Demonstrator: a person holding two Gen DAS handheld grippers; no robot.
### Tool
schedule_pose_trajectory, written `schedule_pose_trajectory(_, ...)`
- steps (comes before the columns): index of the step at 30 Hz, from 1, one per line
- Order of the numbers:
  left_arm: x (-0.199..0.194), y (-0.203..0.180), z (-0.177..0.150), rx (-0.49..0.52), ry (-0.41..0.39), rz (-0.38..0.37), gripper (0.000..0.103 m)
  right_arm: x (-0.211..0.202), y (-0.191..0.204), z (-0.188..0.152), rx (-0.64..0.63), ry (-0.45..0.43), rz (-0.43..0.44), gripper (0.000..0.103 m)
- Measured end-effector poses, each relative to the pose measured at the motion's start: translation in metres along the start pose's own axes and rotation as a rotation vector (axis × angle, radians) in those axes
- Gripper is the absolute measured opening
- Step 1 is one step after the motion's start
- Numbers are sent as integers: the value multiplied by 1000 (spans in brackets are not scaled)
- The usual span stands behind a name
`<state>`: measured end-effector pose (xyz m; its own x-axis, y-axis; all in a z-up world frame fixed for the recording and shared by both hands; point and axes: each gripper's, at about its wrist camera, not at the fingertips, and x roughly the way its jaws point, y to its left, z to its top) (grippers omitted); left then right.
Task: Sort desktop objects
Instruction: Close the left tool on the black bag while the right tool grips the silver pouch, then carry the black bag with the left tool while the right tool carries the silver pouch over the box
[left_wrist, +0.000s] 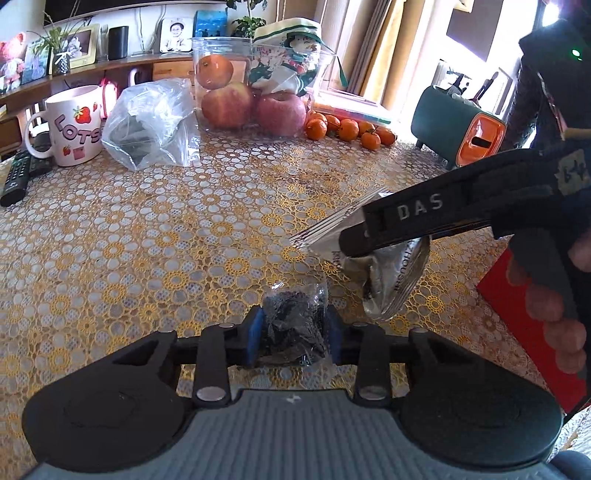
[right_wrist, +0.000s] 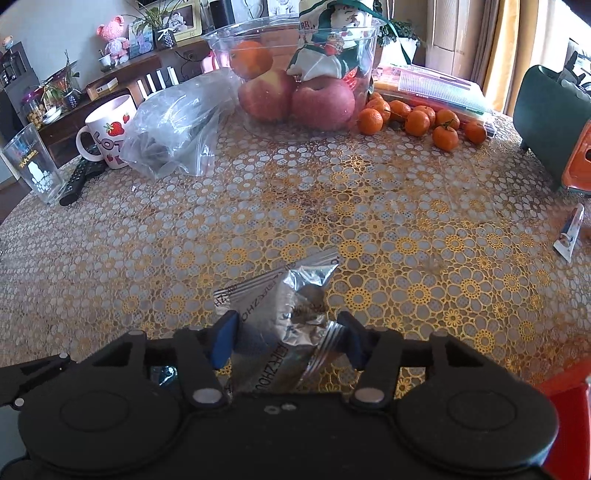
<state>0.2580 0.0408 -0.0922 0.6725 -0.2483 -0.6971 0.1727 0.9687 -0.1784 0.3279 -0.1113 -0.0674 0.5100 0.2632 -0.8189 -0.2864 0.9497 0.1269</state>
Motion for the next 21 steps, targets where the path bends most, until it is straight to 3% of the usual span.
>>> schedule_pose_trajectory(21,-100,-58,-4,-18,-60,-9,34,-143,-27,-59,15,-77,39,57)
